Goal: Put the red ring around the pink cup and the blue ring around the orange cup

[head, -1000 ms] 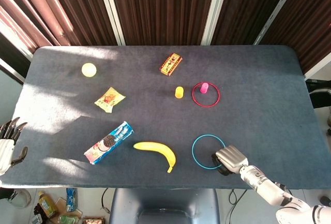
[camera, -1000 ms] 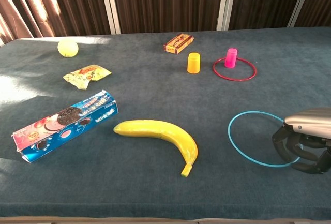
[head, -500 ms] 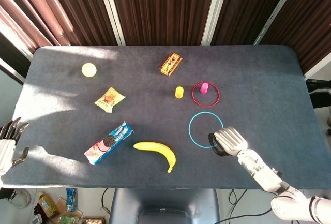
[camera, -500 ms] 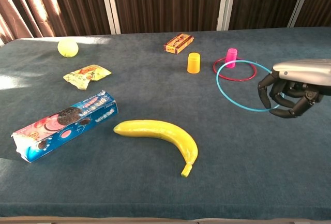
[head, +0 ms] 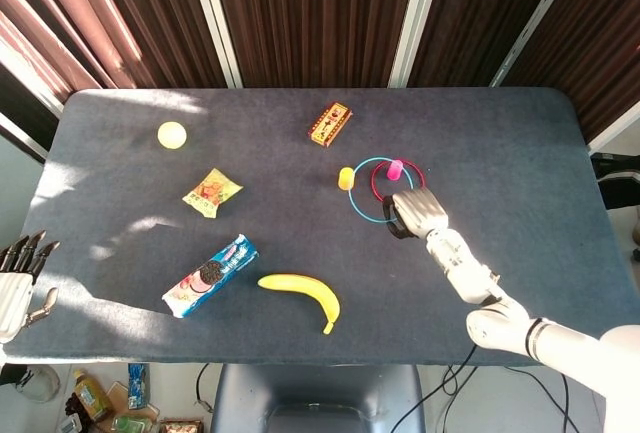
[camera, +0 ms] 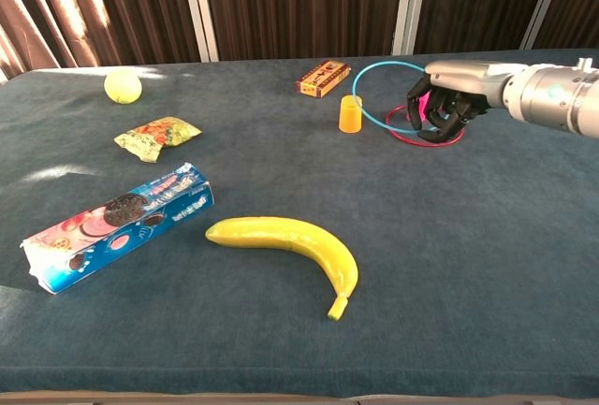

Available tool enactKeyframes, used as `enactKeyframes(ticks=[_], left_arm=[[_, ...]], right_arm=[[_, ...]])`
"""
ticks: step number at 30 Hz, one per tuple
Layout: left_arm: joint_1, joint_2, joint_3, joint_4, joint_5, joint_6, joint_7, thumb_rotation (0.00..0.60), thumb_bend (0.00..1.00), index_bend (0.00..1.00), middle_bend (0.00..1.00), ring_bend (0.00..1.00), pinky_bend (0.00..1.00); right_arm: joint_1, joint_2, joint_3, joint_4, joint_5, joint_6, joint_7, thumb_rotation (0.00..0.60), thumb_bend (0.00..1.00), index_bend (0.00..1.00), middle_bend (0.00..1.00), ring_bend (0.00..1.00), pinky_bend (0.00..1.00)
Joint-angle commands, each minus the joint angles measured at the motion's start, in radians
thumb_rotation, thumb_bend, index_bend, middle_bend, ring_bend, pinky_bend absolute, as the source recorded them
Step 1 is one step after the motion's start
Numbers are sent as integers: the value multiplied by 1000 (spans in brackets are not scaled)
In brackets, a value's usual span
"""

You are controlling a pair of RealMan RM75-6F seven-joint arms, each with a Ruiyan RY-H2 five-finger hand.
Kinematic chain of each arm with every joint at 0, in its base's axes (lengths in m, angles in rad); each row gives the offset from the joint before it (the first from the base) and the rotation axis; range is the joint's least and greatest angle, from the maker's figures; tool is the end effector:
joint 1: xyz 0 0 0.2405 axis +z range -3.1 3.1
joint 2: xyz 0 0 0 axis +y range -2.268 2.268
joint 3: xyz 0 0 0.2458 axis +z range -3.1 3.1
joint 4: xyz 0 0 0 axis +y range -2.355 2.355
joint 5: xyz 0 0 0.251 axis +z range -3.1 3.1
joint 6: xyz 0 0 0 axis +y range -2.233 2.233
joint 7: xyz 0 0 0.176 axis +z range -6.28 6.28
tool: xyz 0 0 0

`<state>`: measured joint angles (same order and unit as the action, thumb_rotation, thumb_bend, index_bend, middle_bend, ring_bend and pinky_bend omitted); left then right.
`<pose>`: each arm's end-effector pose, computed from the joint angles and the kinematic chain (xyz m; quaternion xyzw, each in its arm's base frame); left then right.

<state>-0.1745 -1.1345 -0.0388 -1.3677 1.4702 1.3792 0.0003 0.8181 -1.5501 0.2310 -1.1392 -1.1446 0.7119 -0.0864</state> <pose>-0.3658 0.2497 0.1326 -0.6487 -0.3301 -0.3089 0.6122 -0.1822 -0.4538 -0.0466 0.7341 -0.4084 0.3279 0.4321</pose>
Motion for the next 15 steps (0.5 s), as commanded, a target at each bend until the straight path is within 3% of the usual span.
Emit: enactKeyframes(ticks=[1, 15], left_arm=[[0, -2, 3, 5, 4, -1, -2, 600, 396, 141, 0, 0, 148], [1, -4, 9, 21, 20, 5, -25, 600, 396, 141, 0, 0, 148]], right_arm=[[72, -93, 37, 121, 19, -50, 30, 600, 611, 813, 895, 1000, 1000], [185, -254, 60, 403, -22, -167, 204, 600, 610, 819, 895, 1000, 1000]])
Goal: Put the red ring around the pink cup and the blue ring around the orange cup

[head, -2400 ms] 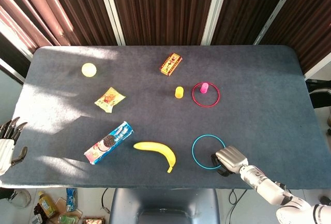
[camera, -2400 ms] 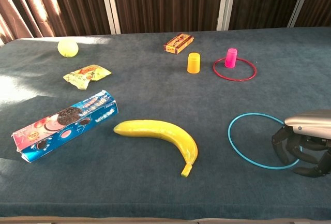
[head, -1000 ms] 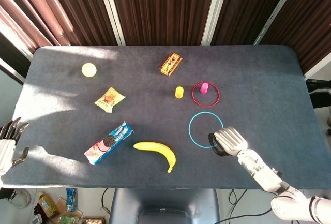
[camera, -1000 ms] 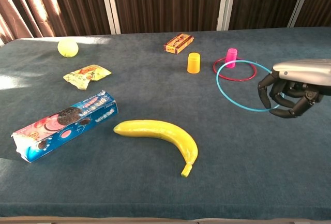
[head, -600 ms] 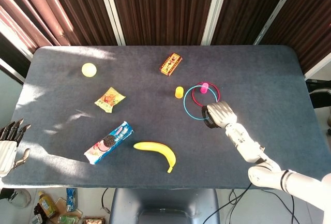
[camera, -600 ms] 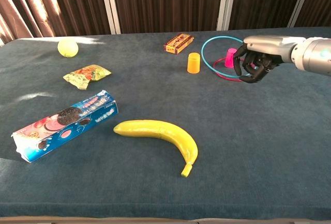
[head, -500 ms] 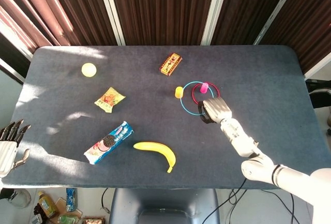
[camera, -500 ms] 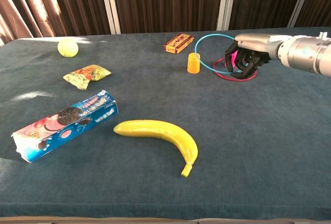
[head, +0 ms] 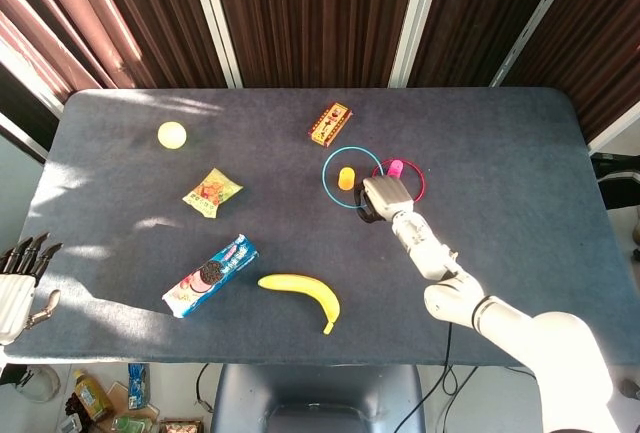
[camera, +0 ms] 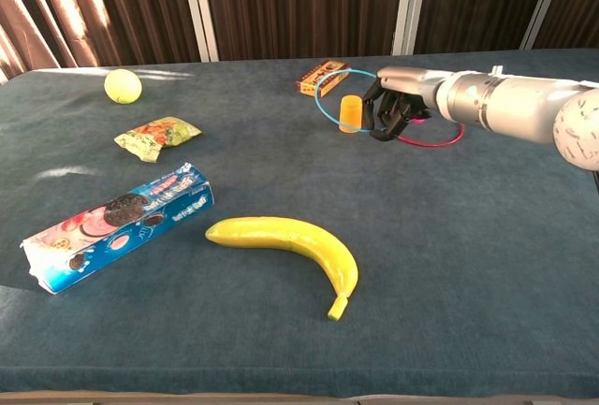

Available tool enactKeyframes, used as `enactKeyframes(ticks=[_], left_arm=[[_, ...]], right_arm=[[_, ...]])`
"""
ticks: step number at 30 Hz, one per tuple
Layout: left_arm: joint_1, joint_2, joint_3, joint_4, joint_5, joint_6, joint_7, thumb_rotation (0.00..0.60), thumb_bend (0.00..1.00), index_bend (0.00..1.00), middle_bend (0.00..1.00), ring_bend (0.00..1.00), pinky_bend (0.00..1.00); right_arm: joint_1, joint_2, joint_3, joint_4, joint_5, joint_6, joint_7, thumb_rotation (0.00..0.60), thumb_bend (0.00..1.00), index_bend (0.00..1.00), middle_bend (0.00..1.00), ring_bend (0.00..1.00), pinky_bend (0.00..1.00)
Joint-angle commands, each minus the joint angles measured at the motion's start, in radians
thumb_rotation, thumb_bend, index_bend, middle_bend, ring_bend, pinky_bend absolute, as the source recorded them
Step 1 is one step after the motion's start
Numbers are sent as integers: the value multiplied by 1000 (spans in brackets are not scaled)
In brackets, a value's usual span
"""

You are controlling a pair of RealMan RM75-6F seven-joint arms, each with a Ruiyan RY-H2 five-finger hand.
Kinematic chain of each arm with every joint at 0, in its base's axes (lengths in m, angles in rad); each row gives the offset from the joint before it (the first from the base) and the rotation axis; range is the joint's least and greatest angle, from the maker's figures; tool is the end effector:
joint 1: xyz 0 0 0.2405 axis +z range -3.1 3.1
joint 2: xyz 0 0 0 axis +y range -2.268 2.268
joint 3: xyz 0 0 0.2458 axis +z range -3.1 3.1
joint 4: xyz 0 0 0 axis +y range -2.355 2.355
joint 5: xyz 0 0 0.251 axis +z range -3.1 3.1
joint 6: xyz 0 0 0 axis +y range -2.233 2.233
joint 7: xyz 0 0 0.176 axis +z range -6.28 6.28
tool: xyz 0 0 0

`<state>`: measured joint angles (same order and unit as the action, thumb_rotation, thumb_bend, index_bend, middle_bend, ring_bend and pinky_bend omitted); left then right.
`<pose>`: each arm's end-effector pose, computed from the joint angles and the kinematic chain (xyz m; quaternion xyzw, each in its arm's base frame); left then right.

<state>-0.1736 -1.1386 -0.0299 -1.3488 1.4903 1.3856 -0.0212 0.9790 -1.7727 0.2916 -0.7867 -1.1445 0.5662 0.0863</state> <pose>-0.3672 0.2477 0.1318 -0.6540 -0.3286 -0.3120 0.6058 -0.1498 -0.5020 -0.0863 0.7146 -0.4504 0.3399 0.4134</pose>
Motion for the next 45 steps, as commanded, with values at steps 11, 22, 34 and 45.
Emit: enactKeyframes(ticks=[11, 22, 34, 45], left_arm=[[1, 0, 2, 16, 0, -4, -25, 600, 396, 141, 0, 0, 148], [0, -1, 3, 18, 0, -7, -26, 600, 397, 141, 0, 0, 148], [-2, 0, 2, 13, -2, -10, -22, 600, 396, 141, 0, 0, 148], [-4, -1, 3, 13, -5, -17, -19, 600, 396, 141, 0, 0, 148]], right_arm=[[62, -112, -20, 200, -70, -74, 132, 600, 611, 819, 895, 1000, 1000], [69, -133, -45, 261, -124, -71, 200, 600, 597, 739, 895, 1000, 1000], [61, -114, -65, 247, -157, -50, 220, 600, 368, 658, 895, 1000, 1000], [51, -90, -60, 210, -149, -36, 201, 600, 363, 644, 895, 1000, 1000]])
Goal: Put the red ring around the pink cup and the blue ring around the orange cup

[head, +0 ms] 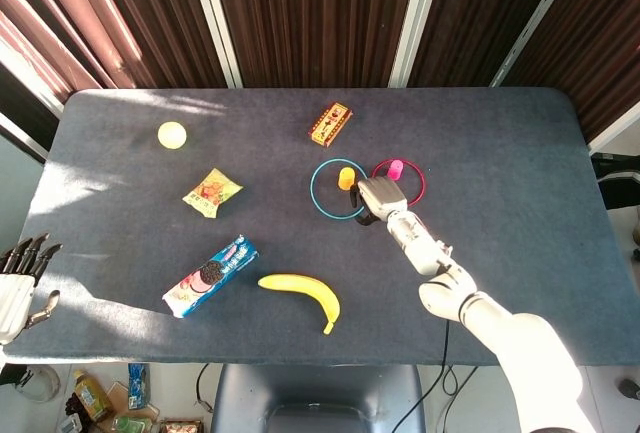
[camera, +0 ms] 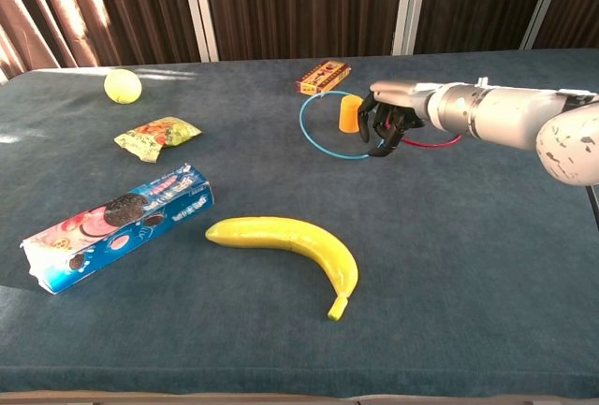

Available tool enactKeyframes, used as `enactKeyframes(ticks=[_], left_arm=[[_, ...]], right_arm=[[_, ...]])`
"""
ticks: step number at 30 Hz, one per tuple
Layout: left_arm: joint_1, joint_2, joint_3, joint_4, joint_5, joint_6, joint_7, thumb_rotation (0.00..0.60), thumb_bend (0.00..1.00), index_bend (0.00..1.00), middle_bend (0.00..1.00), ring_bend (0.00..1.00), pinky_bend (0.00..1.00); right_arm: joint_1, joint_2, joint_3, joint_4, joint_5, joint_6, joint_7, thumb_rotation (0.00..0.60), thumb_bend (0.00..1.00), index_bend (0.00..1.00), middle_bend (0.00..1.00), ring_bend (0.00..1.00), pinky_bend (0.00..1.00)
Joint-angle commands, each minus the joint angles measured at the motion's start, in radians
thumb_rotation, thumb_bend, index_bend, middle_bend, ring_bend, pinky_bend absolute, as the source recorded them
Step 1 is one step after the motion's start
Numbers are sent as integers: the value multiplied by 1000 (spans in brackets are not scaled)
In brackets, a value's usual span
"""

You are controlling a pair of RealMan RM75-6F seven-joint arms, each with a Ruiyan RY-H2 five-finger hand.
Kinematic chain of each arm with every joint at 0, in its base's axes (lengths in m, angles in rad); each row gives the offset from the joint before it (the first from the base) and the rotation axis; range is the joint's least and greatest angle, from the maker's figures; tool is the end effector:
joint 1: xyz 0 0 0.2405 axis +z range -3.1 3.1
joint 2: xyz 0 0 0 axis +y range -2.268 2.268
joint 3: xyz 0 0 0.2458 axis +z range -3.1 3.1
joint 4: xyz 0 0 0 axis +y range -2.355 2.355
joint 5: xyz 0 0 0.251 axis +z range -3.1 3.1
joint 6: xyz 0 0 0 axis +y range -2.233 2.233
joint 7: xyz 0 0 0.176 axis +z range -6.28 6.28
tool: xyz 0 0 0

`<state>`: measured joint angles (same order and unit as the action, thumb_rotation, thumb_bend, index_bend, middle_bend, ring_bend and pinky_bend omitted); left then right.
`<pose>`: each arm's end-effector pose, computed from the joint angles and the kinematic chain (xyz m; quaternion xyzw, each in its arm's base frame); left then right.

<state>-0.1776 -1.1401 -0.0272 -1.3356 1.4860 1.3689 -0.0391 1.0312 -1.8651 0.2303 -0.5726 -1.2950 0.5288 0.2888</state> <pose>-0.3716 0.2488 0.1314 -0.6544 -0.3361 -0.3083 0.6032 -0.1579 -0.5135 -0.0987 0.7327 -0.4363 0.3232 0.4103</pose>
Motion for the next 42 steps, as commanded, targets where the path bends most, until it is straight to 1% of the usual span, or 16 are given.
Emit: enactKeyframes(ticks=[1, 6, 9, 12, 16, 18, 21, 23, 25, 27, 28, 30, 34, 36, 38, 42], left_arm=[[0, 1, 0, 0, -1, -2, -2, 600, 396, 141, 0, 0, 148], [-1, -1, -1, 2, -1, 0, -1, 600, 395, 141, 0, 0, 148], [-2, -2, 0, 0, 1, -1, 3, 600, 396, 141, 0, 0, 148], [-4, -3, 2, -6, 6, -1, 14, 600, 397, 141, 0, 0, 148], [-9, -5, 2, -24, 10, -3, 42, 600, 396, 141, 0, 0, 148], [-12, -6, 1, -39, 10, -4, 58, 600, 397, 141, 0, 0, 148], [-18, -10, -2, -63, 8, -9, 88, 600, 397, 141, 0, 0, 148], [-23, -12, -3, -80, 4, -17, 112, 600, 397, 141, 0, 0, 148], [-27, -15, -4, -103, -2, -23, 144, 600, 397, 141, 0, 0, 148], [-30, -24, -8, -129, -9, -26, 173, 600, 396, 141, 0, 0, 148], [-32, -27, -8, -141, -12, -29, 186, 600, 396, 141, 0, 0, 148], [-36, -33, -11, -164, -17, -32, 211, 600, 397, 142, 0, 0, 148], [-38, -40, -15, -180, -21, -32, 221, 600, 396, 142, 0, 0, 148], [-43, -55, -16, -199, -18, -33, 233, 600, 396, 141, 0, 0, 149], [-49, -70, -13, -193, -25, -45, 279, 600, 396, 142, 0, 0, 149], [-45, -80, -28, -184, -49, -31, 294, 600, 397, 132, 0, 0, 142]], right_arm=[[-3, 5, 1, -8, 2, 5, -3, 600, 363, 642, 895, 1000, 1000], [-21, 34, 2, -60, -5, 55, -16, 600, 332, 624, 895, 1000, 1000], [-54, 83, -8, -143, -24, 136, -62, 600, 306, 614, 895, 1000, 1000], [-111, 165, -18, -270, -40, 265, -177, 600, 298, 610, 894, 980, 997], [-238, 313, -29, -527, -43, 497, -427, 600, 298, 602, 865, 878, 931], [-316, 386, -38, -666, -37, 618, -547, 600, 297, 590, 805, 804, 882], [-429, 490, -58, -860, 4, 738, -666, 600, 296, 537, 662, 644, 776], [-494, 552, -74, -974, 44, 785, -701, 600, 296, 478, 559, 538, 698], [-560, 634, -101, -1102, 93, 808, -717, 600, 292, 402, 440, 423, 568], [-614, 714, -127, -1202, 125, 818, -705, 600, 289, 343, 356, 344, 443], [-635, 745, -137, -1233, 131, 825, -696, 600, 287, 325, 330, 317, 404], [-670, 791, -155, -1268, 120, 846, -676, 600, 285, 285, 274, 254, 324], [-692, 811, -165, -1277, 108, 865, -662, 600, 285, 259, 247, 225, 283], [-746, 838, -185, -1282, 76, 931, -638, 600, 284, 232, 220, 192, 254], [-819, 846, -216, -1273, 23, 1031, -632, 600, 284, 205, 192, 160, 227], [-877, 816, -233, -1232, -39, 1111, -633, 600, 282, 164, 146, 108, 199]])
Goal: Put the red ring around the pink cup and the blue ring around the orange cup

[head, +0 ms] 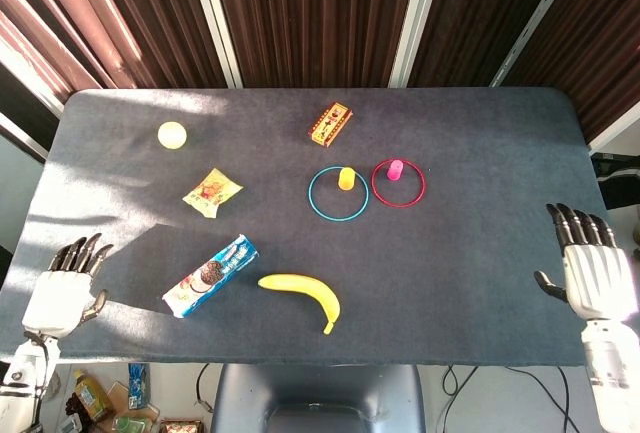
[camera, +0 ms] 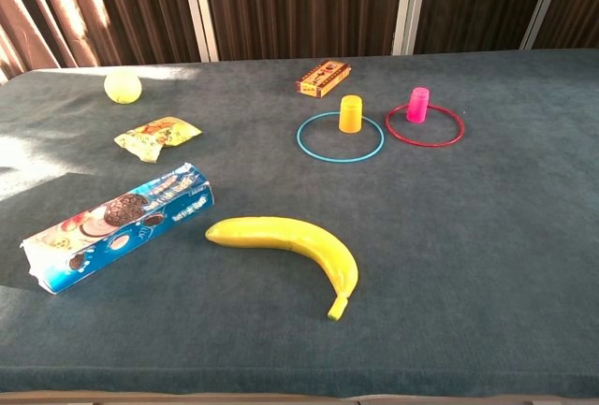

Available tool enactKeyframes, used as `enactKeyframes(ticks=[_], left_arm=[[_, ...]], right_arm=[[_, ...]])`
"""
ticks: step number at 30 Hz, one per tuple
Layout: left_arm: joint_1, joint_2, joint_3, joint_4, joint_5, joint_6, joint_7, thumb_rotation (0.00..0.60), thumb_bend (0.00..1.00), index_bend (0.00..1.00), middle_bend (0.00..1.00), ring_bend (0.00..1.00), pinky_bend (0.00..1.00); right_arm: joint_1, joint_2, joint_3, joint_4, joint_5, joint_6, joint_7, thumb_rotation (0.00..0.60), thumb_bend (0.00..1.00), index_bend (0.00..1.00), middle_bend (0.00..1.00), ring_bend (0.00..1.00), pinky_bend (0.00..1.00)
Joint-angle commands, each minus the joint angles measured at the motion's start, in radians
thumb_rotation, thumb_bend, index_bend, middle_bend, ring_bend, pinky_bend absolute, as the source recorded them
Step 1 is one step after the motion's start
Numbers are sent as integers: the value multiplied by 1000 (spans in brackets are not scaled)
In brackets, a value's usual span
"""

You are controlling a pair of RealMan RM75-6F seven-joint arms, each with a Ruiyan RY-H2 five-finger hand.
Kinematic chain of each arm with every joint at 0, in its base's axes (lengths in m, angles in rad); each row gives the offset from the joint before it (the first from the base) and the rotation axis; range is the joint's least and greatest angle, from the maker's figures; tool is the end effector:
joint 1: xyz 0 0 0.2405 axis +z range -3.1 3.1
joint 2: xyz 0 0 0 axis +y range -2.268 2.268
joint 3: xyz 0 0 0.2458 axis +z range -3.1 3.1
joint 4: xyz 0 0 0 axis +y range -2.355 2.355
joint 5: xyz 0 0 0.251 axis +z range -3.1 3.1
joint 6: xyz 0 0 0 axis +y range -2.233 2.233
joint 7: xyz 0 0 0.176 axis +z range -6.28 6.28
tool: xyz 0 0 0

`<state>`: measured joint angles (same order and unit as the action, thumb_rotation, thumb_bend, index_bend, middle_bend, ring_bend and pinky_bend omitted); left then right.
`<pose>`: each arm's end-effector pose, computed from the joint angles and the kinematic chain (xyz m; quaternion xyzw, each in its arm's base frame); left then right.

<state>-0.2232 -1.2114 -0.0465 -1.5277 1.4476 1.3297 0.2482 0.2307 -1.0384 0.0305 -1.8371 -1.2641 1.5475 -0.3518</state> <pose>-0.3118 0.2584 0.0732 -0.6783 -0.3246 -0.3040 0.5850 -0.2786 -0.2458 0.1376 0.5897 -0.3336 0.3252 0.6597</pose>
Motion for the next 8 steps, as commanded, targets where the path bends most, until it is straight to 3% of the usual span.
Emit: enactKeyframes(ticks=[1, 8], left_arm=[[2, -9, -12, 12, -9, 17, -2, 600, 397, 123, 0, 0, 137], [4, -8, -14, 38, 13, 41, -52, 600, 408, 70, 0, 0, 105]], right_arm=[[-87, -21, -34, 46, -79, 102, 5, 600, 281, 158, 139, 100, 198], [-106, -50, -25, 77, -73, 75, -5, 600, 280, 130, 104, 69, 189]])
